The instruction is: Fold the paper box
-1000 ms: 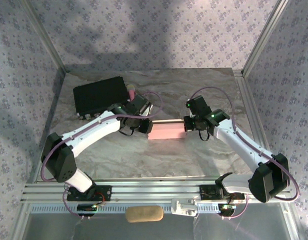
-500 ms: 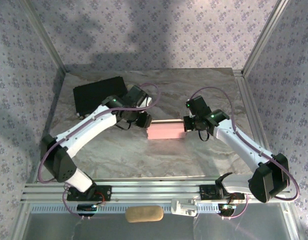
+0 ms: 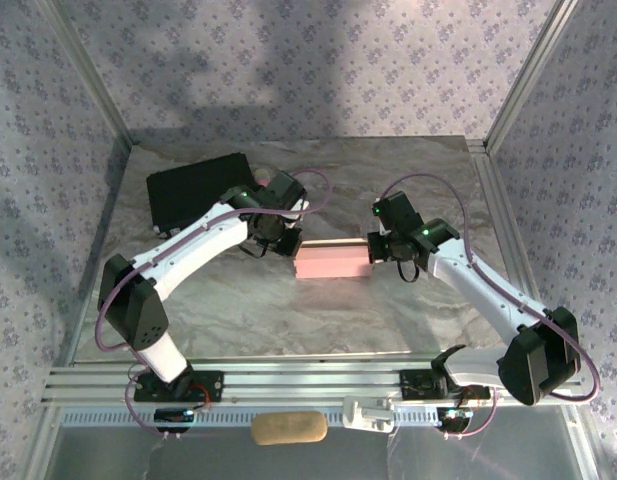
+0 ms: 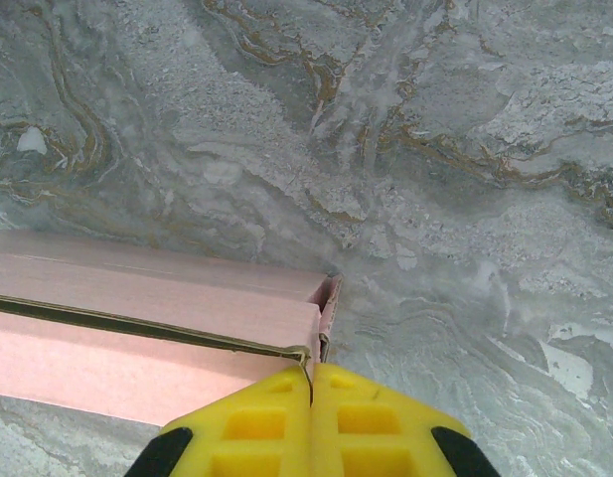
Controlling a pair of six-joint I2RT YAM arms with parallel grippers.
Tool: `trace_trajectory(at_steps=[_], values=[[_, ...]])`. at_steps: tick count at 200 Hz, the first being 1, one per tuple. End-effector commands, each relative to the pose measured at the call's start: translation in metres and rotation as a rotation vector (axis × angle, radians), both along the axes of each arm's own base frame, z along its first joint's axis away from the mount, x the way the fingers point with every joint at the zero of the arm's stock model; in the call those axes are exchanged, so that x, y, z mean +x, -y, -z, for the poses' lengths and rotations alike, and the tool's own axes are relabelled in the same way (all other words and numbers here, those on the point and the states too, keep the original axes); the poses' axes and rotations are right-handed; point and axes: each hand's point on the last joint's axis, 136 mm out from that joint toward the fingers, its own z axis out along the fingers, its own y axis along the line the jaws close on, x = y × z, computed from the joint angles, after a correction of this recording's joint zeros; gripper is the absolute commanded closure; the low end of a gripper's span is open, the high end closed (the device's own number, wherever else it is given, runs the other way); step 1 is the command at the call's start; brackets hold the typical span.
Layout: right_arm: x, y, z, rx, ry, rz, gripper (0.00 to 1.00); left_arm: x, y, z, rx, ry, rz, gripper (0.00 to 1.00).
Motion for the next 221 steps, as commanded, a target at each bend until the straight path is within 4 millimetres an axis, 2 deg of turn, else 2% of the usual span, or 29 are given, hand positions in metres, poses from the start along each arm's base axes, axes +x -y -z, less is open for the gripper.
trace_trajectory(at_steps=[1,44,67,104,123,147,162,221], values=[[-0.003,0.002,0.0,-0.007,-0.003,0.011,1.0,0.0,0.002,-0.001,0.016,0.002,0.011,0.8],[-0.004,0.002,0.001,-0.008,-0.005,0.014,1.0,-0.002,0.002,-0.001,0.019,-0.003,0.0,0.85],[-0.004,0.001,0.0,-0.006,-0.004,0.013,1.0,-0.002,0.002,0.001,0.032,0.003,0.003,0.74],[-0.004,0.001,0.001,-0.005,-0.005,0.012,1.0,0.002,0.003,0.006,0.048,0.005,0.009,0.72],[-0.004,0.001,0.001,-0.006,-0.006,0.014,1.0,0.003,0.004,0.007,0.046,0.001,0.006,0.79],[-0.004,0.001,0.0,-0.003,-0.001,0.017,1.0,0.002,0.008,0.003,0.025,0.003,-0.008,0.95],[-0.004,0.0,0.001,-0.003,-0.001,0.022,1.0,0.001,0.01,0.001,0.001,-0.006,-0.029,1.0],[-0.007,0.0,0.008,-0.033,0.008,0.053,1.0,-0.012,0.02,-0.002,-0.06,-0.114,-0.069,0.98]])
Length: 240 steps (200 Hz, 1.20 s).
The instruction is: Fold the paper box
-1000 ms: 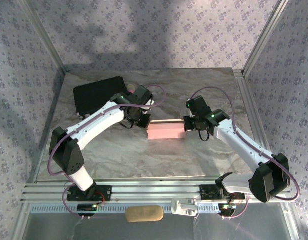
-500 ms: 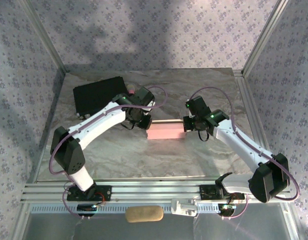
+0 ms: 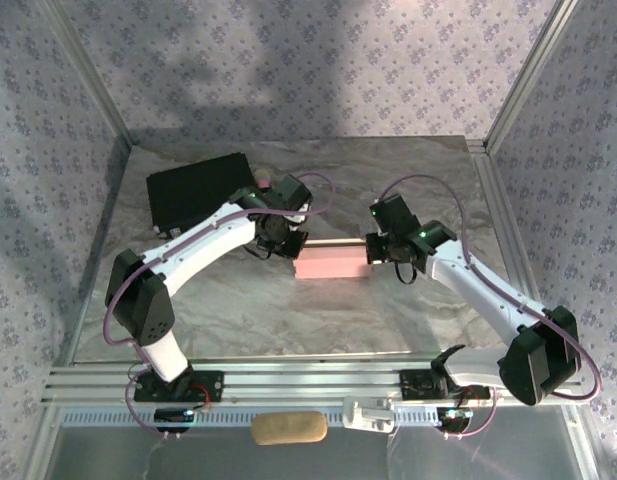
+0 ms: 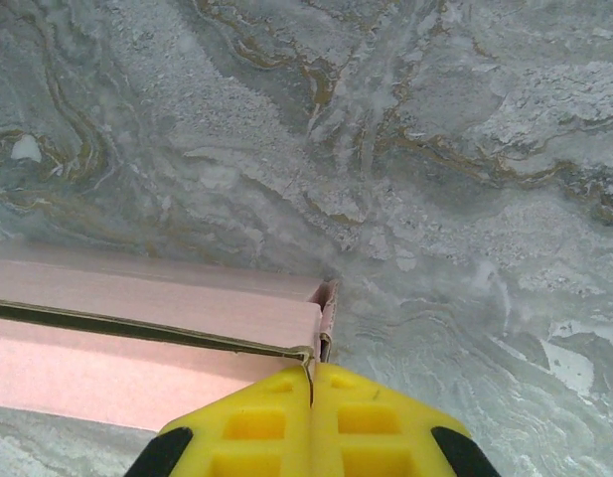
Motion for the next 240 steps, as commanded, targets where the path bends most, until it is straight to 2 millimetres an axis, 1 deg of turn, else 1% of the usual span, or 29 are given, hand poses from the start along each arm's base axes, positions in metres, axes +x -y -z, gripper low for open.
trace_trajectory(at_steps=[1,33,49,69,103,119,131,157,170,193,224,240], values=[[-0.006,0.002,0.007,-0.02,-0.007,0.03,1.0,-0.007,0.015,-0.014,-0.074,-0.056,-0.011,0.98],[-0.007,0.003,0.007,-0.035,-0.001,0.04,1.0,-0.007,0.018,-0.017,-0.098,-0.065,-0.029,0.96],[-0.007,0.003,0.007,-0.037,-0.001,0.037,1.0,-0.008,0.02,-0.019,-0.107,-0.072,-0.022,0.87],[-0.008,0.002,0.007,-0.036,-0.003,0.032,1.0,-0.006,0.017,-0.019,-0.084,-0.06,-0.013,0.82],[-0.008,0.002,0.005,-0.029,-0.003,0.029,1.0,0.003,0.009,-0.03,-0.045,-0.001,-0.003,0.78],[-0.008,0.001,0.005,-0.027,-0.003,0.029,1.0,0.005,0.01,-0.034,-0.047,0.017,0.01,0.78],[-0.008,0.001,0.005,-0.026,-0.005,0.028,1.0,0.005,0.011,-0.033,-0.043,0.014,0.018,0.78],[-0.007,0.002,0.004,-0.024,-0.005,0.03,1.0,0.002,0.008,-0.022,-0.011,-0.017,0.024,0.78],[-0.007,0.002,0.003,-0.022,-0.004,0.03,1.0,0.001,0.007,-0.021,-0.01,-0.014,0.024,0.75],[-0.007,0.002,0.003,-0.021,-0.005,0.032,1.0,-0.002,0.0,-0.021,0.007,0.0,0.02,0.69],[-0.008,0.003,0.004,-0.021,-0.01,0.033,1.0,-0.003,-0.01,-0.025,0.011,0.041,0.017,0.64],[-0.008,0.003,0.005,-0.021,-0.01,0.031,1.0,-0.004,-0.014,-0.024,0.022,0.048,0.019,0.61]])
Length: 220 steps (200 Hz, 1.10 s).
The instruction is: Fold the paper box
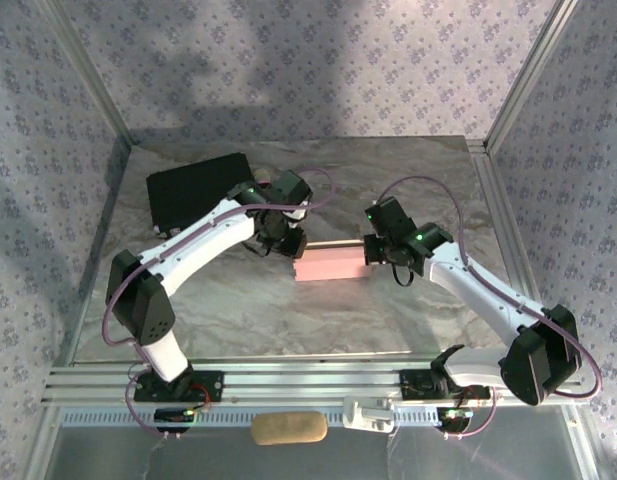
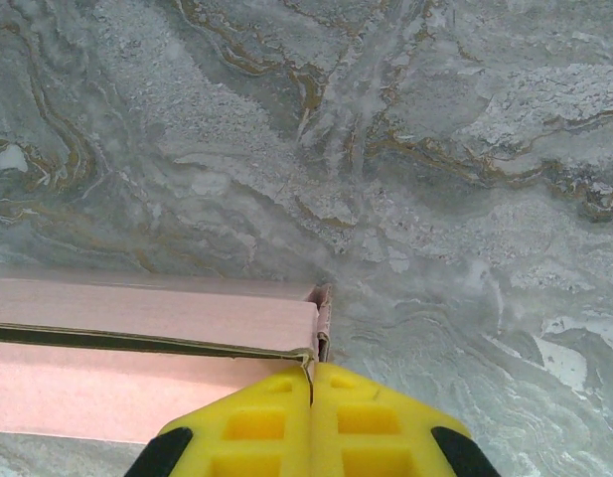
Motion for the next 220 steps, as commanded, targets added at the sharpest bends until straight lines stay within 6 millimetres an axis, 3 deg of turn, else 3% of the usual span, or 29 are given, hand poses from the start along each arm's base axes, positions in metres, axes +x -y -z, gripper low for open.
trace_trajectory(at_steps=[1,58,121,220], values=[[-0.007,0.004,0.004,-0.003,-0.028,0.005,1.0,-0.001,-0.009,-0.014,0.002,0.05,0.013,0.62],[-0.007,0.004,0.004,-0.002,-0.03,0.007,1.0,0.007,0.001,-0.007,-0.006,0.028,0.024,0.73],[-0.006,0.005,0.004,0.001,-0.027,0.01,1.0,0.01,0.006,-0.004,-0.015,0.019,0.013,1.0],[-0.008,0.007,0.006,-0.028,-0.016,0.028,1.0,0.001,0.015,-0.012,-0.088,-0.052,-0.014,1.0]])
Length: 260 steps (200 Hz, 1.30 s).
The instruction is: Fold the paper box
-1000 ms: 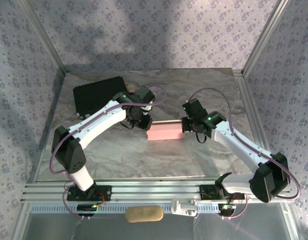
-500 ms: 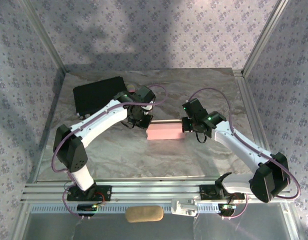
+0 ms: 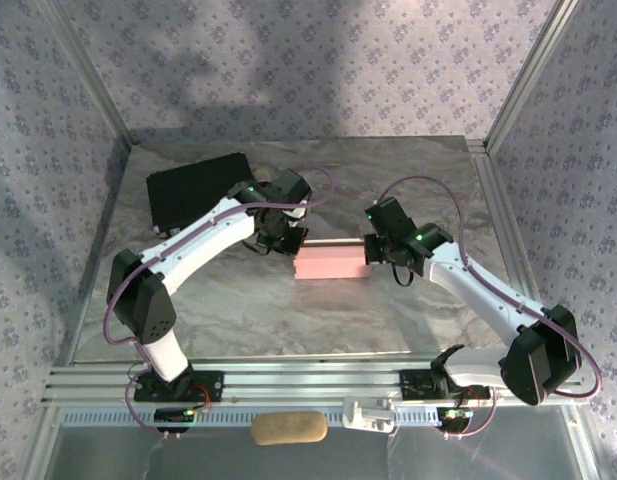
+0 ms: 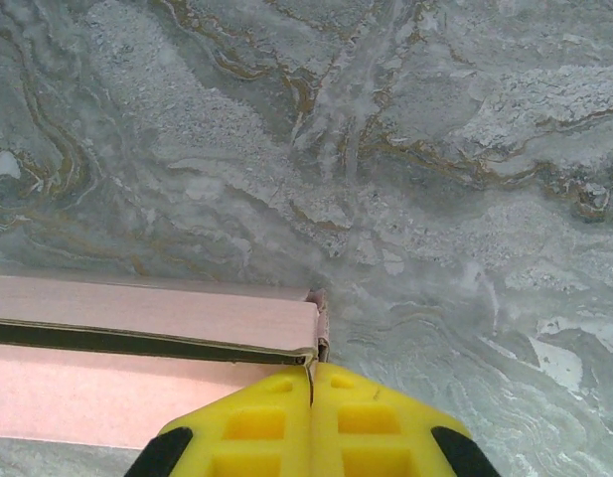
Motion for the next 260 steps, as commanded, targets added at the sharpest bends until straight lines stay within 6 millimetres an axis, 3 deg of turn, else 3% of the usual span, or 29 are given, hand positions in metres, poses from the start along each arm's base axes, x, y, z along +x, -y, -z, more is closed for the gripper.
trace_trajectory(at_steps=[1,80,143,204,260], values=[[-0.009,0.005,0.006,-0.023,-0.025,0.016,1.0,0.0,0.01,-0.011,-0.061,-0.032,-0.008,1.0],[-0.01,0.004,0.004,-0.029,-0.01,0.019,1.0,-0.003,0.015,-0.004,-0.12,-0.083,-0.027,1.0],[-0.01,0.006,0.002,-0.051,-0.001,0.028,1.0,-0.006,0.022,-0.01,-0.194,-0.113,-0.024,1.0],[-0.011,0.003,0.003,-0.068,0.01,0.025,1.0,-0.006,0.028,-0.001,-0.277,-0.169,-0.043,1.0],[-0.013,0.002,0.002,-0.078,0.005,0.017,1.0,-0.002,0.026,-0.009,-0.297,-0.172,-0.051,1.0]])
